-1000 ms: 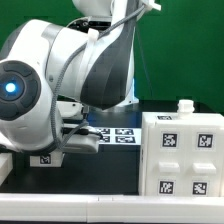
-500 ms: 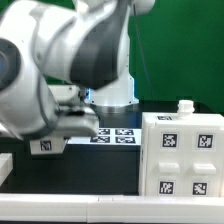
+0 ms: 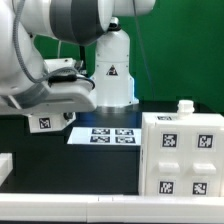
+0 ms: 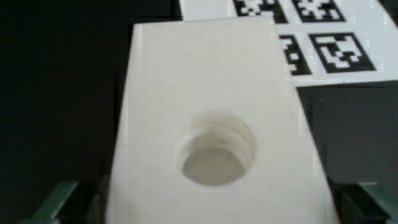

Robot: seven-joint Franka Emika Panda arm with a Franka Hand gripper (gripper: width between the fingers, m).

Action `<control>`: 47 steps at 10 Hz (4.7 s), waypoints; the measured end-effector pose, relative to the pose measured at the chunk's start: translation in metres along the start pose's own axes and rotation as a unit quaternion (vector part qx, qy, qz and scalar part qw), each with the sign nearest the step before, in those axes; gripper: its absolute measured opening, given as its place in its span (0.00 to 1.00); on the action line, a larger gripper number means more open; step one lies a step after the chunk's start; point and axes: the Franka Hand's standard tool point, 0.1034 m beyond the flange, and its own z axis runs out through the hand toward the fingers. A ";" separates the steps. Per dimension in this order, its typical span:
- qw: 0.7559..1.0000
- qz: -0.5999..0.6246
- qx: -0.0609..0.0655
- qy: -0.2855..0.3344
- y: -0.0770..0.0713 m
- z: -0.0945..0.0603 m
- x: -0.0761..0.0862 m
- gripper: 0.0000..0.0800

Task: Assemble cabinet

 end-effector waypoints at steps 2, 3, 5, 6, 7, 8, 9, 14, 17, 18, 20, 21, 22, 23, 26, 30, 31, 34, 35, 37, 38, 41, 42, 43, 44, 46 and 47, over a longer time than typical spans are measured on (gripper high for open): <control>0.993 -0.046 -0.031 0.099 -0.017 -0.034 0.006 0.70; 0.983 -0.076 -0.043 0.159 -0.030 -0.047 -0.004 0.70; 0.967 -0.078 -0.048 0.236 -0.028 -0.047 -0.007 0.70; 0.960 -0.076 -0.050 0.265 -0.026 -0.048 -0.005 0.70; 0.948 -0.071 -0.053 0.307 -0.025 -0.050 0.002 0.70; 0.933 -0.064 -0.057 0.351 -0.028 -0.047 0.014 0.70; 0.912 -0.063 -0.067 0.399 -0.031 -0.049 0.024 0.70; 0.836 -0.032 -0.114 0.536 -0.012 -0.056 0.033 0.70; 0.838 -0.034 -0.109 0.534 -0.018 -0.053 0.035 0.70; 0.831 -0.029 -0.107 0.545 -0.024 -0.054 0.037 0.70; 0.812 0.028 -0.066 0.579 -0.054 -0.062 0.040 0.70; 0.812 0.022 -0.071 0.578 -0.057 -0.061 0.040 0.70; 0.812 0.024 -0.070 0.578 -0.055 -0.061 0.040 0.70; 0.812 0.024 -0.070 0.578 -0.055 -0.061 0.040 0.70; 0.805 0.029 -0.069 0.588 -0.050 -0.060 0.039 0.70; 0.791 0.039 -0.078 0.606 -0.051 -0.047 0.050 0.70; 0.795 0.037 -0.077 0.600 -0.054 -0.041 0.053 0.70; 0.798 0.038 -0.076 0.597 -0.053 -0.039 0.054 0.70; 0.798 0.038 -0.076 0.597 -0.053 -0.038 0.054 0.91; 0.798 0.038 -0.076 0.596 -0.053 -0.038 0.054 0.97; 0.799 0.038 -0.076 0.596 -0.053 -0.037 0.054 0.99; 0.823 0.031 -0.050 0.565 -0.062 -0.039 0.048 1.00; 0.833 0.030 -0.034 0.552 -0.064 -0.049 0.044 1.00; 0.835 0.031 -0.028 0.549 -0.062 -0.058 0.045 1.00; 0.864 0.026 -0.003 0.503 -0.067 -0.058 0.048 1.00; 0.892 0.015 0.008 0.451 -0.059 -0.064 0.055 1.00; 0.914 0.011 0.010 0.406 -0.057 -0.060 0.056 1.00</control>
Offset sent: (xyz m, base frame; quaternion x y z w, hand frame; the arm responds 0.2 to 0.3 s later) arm -0.0065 0.0054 0.0278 -0.1068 0.1939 -0.0662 0.9729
